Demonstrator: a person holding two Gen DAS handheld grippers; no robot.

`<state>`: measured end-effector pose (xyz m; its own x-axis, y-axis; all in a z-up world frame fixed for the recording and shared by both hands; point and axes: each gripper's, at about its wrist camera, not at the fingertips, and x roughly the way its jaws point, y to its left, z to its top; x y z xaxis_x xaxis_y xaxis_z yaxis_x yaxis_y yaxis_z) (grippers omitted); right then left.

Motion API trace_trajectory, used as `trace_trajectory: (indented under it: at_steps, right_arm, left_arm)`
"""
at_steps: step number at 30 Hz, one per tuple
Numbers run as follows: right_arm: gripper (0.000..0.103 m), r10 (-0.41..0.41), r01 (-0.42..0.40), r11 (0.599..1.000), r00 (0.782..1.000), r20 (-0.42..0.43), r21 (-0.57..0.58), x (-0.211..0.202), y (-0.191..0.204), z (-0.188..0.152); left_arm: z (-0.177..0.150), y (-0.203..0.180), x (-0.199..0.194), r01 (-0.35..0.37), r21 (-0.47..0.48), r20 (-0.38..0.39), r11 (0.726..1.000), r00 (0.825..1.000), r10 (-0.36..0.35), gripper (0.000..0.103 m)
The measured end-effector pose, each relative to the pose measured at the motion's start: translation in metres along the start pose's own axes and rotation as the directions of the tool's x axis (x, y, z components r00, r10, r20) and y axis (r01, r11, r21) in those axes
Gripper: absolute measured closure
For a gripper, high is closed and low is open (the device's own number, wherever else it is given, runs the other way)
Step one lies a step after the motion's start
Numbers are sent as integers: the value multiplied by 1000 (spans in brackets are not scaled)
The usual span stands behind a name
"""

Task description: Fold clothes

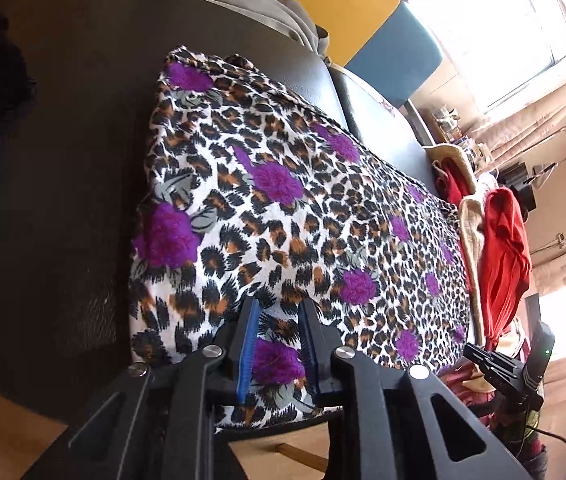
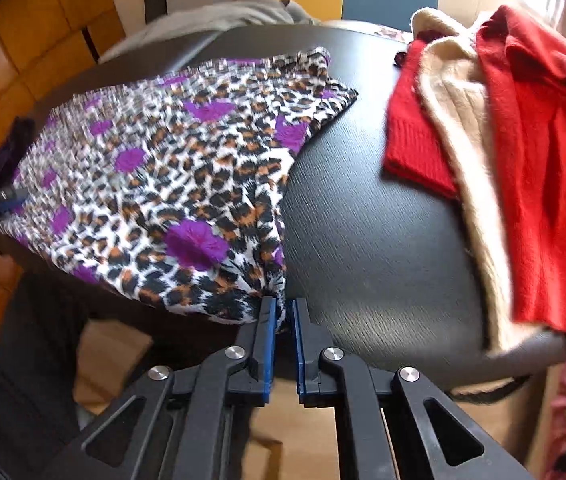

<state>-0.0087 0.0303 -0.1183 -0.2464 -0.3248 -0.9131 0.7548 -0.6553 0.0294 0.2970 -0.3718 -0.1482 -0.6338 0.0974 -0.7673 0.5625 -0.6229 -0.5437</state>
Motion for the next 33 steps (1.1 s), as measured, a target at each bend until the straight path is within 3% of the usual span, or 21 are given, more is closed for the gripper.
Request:
trace_trajectory:
  at_steps: [1,2,4,5,7,9,13,16,18,24,28,30,33]
  right_arm:
    - [78,-22,22,1000,1000,0,6,-3,-3,1]
    - [70,-55,55,998,998,4,11,-8,-7,3]
    - [64,-72,71,997,996,50,32,-22,-11,11]
    - [62,-51,46,998,994,97,51,-32,-13,17]
    - [47,-16,2,997,983,183,75,-47,-14,31]
    - [42,61,-81,994,963,262,67,-50,-1,51]
    - [40,80,-86,996,952,297,9,-19,42,93]
    - [40,25,-25,1000,969,245,-3,17,59,113]
    - [39,-14,13,1000,985,174,6,46,57,116]
    - [33,-1,6,1000,965,262,-20,53,51,103]
    - [30,-18,22,1000,955,296,-11,52,54,96]
    - [30,-18,21,1000,952,305,-8,51,54,92]
    - [30,-18,20,1000,947,320,-3,52,56,83]
  left_arm:
    - [0,-3,-1,-10,4,0,1000,1000,10,83]
    - [1,-8,-2,-33,16,5,999,999,33,82]
    - [3,-18,-6,-76,45,24,996,997,75,76]
    - [4,-25,-9,-93,73,45,993,995,90,76]
    - [6,-35,-11,-104,119,74,987,993,96,76]
    - [11,-39,-7,-119,135,77,984,991,109,76]
    - [19,-31,10,-153,111,35,982,988,150,76]
    - [19,-18,10,-103,68,33,992,994,101,76]
    - [20,-10,9,-62,36,35,997,998,61,78]
    - [24,5,6,17,-26,33,1000,999,-16,78]
    - [32,-4,-13,-49,1,85,999,995,49,76]
    - [35,-3,-41,-82,42,162,996,984,74,74]
    - [52,11,-64,-101,53,199,993,976,88,71]
